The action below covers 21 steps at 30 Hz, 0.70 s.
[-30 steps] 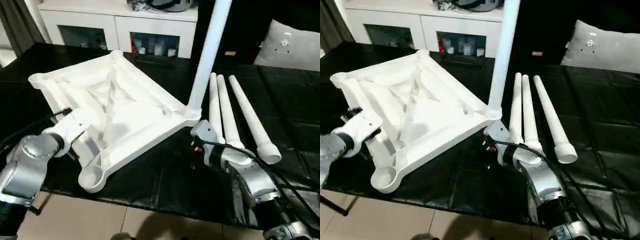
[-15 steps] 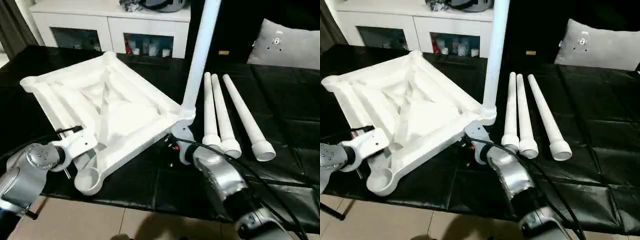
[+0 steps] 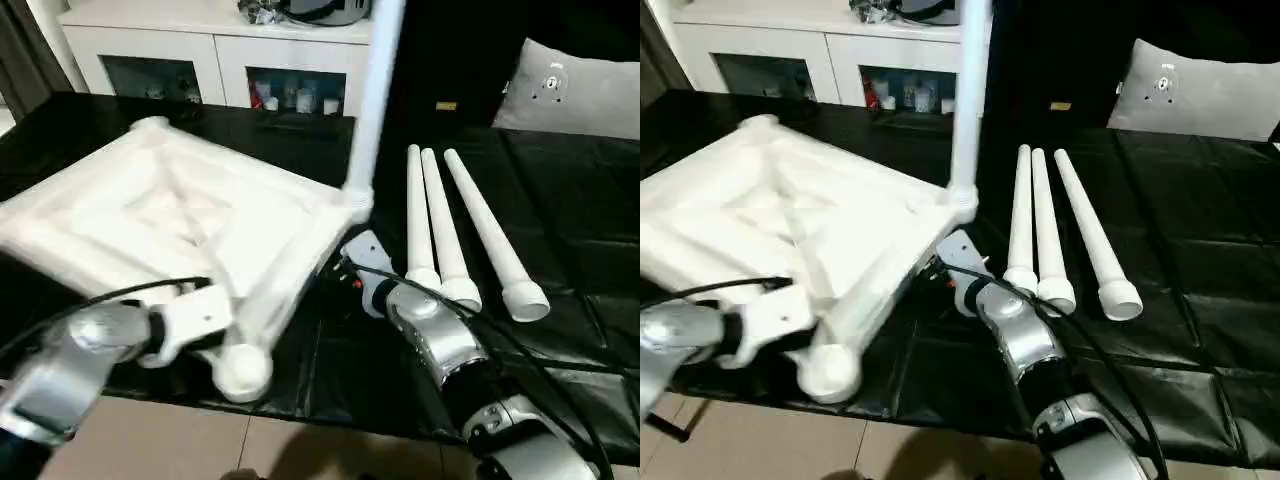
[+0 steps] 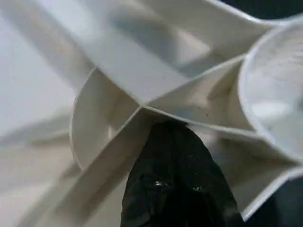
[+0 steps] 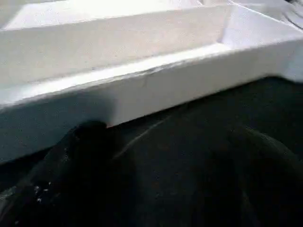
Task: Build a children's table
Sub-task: Rotate table base
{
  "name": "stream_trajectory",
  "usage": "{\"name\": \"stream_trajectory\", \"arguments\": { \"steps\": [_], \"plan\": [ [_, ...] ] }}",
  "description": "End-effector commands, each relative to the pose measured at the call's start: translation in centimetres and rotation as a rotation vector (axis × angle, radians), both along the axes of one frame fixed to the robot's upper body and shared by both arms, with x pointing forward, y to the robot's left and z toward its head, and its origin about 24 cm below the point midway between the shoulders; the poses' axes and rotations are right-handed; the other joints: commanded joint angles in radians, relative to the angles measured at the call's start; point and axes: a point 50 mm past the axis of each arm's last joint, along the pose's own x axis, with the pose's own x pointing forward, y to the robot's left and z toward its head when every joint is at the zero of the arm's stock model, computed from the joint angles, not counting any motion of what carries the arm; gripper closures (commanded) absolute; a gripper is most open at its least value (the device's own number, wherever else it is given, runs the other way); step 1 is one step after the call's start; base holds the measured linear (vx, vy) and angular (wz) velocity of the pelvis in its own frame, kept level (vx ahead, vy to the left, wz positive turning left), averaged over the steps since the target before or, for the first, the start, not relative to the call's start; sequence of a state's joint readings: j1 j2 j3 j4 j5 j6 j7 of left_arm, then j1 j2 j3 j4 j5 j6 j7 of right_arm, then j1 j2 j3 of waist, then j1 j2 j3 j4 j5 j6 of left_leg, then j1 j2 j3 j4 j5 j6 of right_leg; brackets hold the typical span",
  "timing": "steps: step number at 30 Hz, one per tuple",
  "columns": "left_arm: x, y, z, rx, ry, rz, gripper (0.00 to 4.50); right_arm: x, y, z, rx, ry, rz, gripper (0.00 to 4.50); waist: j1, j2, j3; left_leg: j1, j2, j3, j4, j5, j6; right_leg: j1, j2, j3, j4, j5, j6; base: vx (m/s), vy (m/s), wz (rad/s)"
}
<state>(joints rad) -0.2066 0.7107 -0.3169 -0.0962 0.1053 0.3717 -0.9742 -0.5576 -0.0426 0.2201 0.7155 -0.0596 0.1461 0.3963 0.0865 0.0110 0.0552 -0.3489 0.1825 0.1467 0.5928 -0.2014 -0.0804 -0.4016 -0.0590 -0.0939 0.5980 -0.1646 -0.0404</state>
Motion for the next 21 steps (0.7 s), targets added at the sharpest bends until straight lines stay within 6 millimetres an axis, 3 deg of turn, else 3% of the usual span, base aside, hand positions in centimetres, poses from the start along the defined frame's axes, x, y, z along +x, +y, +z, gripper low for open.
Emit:
{"name": "stream_trajectory", "arguments": {
  "steps": [1, 8, 9, 13, 21],
  "plan": [
    [-0.2, -2.2, -0.7, -0.056, 0.003, -0.083, 4.45, 0.5, 1.3, 1.2, 0.022, -0.047, 0.041, 0.0, 0.0, 0.021, -0.06, 0.001, 0.041, -0.007, -0.08, -0.239, -0.018, 0.052, -0.088, 0.066, -0.067, -0.282, -0.168, 0.0, 0.0, 0.0],
    [1.4, -5.5, -1.2, -0.151, -0.052, -0.059, 4.45, 1.0, 1.1, 1.8, 0.021, -0.076, 0.039, 0.0, 0.002, 0.022, -0.065, 0.0, 0.042, -0.007, -0.076, -0.212, -0.011, 0.057, -0.088, 0.064, -0.066, -0.249, -0.17, 0.0, 0.0, 0.0],
    [2.5, -6.2, -1.3, -0.162, -0.133, -0.006, 4.45, 1.3, 0.9, 2.4, 0.018, -0.102, 0.029, 0.0, 0.0, 0.022, -0.064, -0.002, 0.04, -0.005, -0.075, -0.213, -0.007, 0.057, -0.085, 0.063, -0.067, -0.251, -0.167, 0.0, 0.0, 0.0],
    [3.2, -6.8, -1.0, -0.189, -0.19, 0.045, 4.45, 1.7, 0.5, 3.3, 0.0, -0.137, 0.01, 0.0, 0.003, 0.018, -0.065, -0.003, 0.039, -0.006, -0.073, -0.204, 0.001, 0.059, -0.087, 0.061, -0.071, -0.288, -0.149, 0.0, 0.0, 0.0],
    [2.2, -7.1, -0.1, -0.266, -0.215, 0.054, 4.45, 3.2, -1.4, 5.8, -0.033, -0.184, -0.169, 0.0, 0.001, 0.022, -0.071, -0.007, 0.041, -0.005, -0.068, -0.147, 0.01, 0.059, -0.084, 0.061, -0.057, -0.173, -0.186, 0.0, 0.0, 0.0]
  ]
}}
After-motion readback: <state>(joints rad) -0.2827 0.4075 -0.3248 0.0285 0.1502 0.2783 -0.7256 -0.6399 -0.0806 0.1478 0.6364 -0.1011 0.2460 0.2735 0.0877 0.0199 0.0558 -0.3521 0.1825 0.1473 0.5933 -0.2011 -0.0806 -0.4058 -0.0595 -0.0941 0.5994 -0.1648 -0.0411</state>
